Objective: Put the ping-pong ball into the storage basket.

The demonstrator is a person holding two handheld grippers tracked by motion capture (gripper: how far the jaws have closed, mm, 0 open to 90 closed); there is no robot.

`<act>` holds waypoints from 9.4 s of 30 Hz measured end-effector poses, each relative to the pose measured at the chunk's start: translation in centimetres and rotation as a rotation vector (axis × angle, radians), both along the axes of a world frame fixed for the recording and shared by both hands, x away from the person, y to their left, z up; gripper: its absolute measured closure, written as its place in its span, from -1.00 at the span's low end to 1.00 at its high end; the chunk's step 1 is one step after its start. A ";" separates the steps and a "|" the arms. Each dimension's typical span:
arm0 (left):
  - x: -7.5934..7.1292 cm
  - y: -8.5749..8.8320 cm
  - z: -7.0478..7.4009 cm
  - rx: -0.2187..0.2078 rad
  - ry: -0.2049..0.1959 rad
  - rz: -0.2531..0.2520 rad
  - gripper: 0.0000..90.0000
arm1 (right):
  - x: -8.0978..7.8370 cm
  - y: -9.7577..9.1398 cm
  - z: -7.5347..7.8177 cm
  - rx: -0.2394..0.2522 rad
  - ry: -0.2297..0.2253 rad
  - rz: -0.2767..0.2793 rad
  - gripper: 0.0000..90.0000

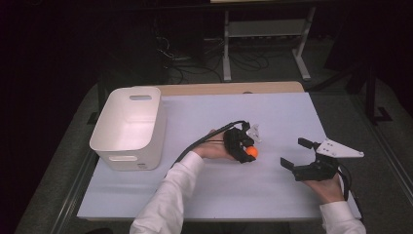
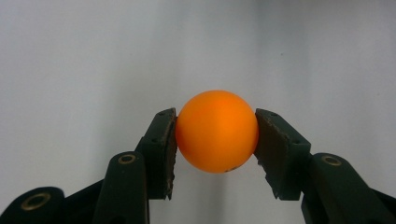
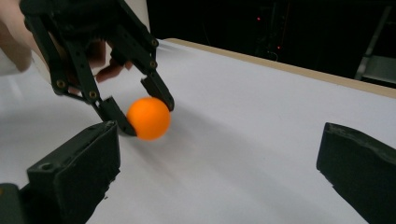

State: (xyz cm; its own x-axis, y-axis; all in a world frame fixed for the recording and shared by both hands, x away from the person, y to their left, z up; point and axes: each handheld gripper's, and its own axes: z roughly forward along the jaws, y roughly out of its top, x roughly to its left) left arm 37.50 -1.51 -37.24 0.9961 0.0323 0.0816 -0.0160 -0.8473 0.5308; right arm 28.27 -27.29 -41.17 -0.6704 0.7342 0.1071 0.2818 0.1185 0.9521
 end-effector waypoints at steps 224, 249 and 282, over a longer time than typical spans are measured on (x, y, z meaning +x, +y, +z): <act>-1.2 27.6 17.7 0.337 -0.004 0.251 0.12 | -0.2 1.2 0.4 -0.025 -0.018 0.019 -1.00; -0.2 27.3 14.1 0.340 0.010 0.253 0.12 | -0.2 1.1 0.3 -0.027 -0.011 0.017 -1.00; 1.4 27.8 9.6 0.366 0.065 0.260 0.12 | -0.3 1.0 0.4 -0.028 -0.007 0.004 -1.00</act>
State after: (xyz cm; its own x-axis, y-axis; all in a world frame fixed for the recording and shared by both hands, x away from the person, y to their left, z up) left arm 38.90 26.25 -27.63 0.9621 0.2629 0.0722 0.2456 -0.9508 0.1889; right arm 27.92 -26.30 -40.81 -0.6740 0.7342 0.0817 0.2747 0.1465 0.9503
